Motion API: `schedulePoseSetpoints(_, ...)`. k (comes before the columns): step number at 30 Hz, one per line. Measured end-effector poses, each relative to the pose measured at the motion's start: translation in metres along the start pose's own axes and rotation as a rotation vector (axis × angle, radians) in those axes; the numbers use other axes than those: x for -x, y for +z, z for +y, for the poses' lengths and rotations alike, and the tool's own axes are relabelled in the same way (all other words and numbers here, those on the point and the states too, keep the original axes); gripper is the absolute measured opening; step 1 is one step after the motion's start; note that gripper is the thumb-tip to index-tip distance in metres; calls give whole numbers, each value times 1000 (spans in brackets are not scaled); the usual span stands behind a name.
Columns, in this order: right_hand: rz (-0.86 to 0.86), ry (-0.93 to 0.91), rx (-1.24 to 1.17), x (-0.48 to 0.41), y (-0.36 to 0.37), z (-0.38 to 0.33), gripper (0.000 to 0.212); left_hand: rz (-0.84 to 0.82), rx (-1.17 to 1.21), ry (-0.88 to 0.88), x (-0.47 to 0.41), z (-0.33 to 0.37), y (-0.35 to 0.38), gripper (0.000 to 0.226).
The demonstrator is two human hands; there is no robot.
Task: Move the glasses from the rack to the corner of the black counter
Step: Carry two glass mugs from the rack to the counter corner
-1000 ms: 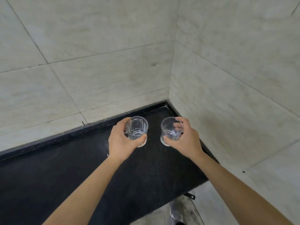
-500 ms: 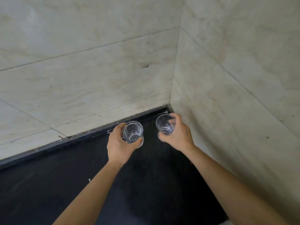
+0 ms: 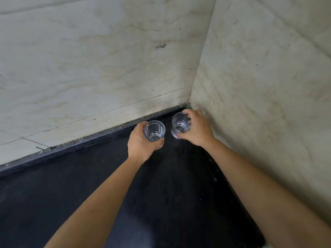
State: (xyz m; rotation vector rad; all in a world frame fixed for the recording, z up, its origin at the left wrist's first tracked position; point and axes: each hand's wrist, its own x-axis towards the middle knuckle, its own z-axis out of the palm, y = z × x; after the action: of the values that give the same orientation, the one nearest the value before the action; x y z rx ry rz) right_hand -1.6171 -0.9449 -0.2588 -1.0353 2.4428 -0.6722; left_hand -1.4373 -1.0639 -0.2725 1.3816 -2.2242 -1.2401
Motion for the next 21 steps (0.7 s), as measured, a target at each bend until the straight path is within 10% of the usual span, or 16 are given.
schedulePoseSetpoints(21,-234,-282,467,-50,-12,-17,96,-190,-85,48,-49,2,-2,90)
